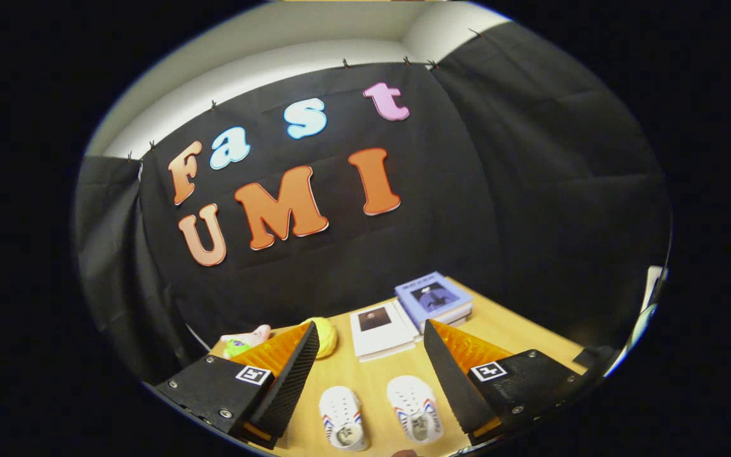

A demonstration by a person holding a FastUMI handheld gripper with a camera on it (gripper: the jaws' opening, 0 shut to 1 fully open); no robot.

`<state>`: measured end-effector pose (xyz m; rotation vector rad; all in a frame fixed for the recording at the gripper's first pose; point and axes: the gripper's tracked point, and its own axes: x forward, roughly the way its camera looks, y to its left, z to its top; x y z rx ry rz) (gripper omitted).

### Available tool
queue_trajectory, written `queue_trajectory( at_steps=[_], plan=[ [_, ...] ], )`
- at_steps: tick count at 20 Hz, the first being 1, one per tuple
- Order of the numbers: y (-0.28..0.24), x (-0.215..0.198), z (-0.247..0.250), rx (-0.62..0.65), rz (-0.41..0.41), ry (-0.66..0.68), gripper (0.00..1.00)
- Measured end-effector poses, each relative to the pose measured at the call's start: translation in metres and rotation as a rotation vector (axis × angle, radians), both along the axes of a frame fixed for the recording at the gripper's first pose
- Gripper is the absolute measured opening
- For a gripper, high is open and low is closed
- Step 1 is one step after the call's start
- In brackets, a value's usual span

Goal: Open the storage box then place both shoes into the box .Put the left shoe in first, then the right shoe, with the right side of both shoes facing outward in a uniform manner.

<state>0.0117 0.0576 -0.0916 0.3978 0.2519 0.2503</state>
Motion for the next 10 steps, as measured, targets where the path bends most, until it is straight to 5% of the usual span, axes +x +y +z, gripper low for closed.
queue_trajectory(
  at_steps=[4,10],
  plan=[
    [0.033,0.005,-0.046,0.236,0.138,0.141,0.98],
    [0.096,-0.001,-0.105,0.404,0.376,0.317,0.98]
  ],
)
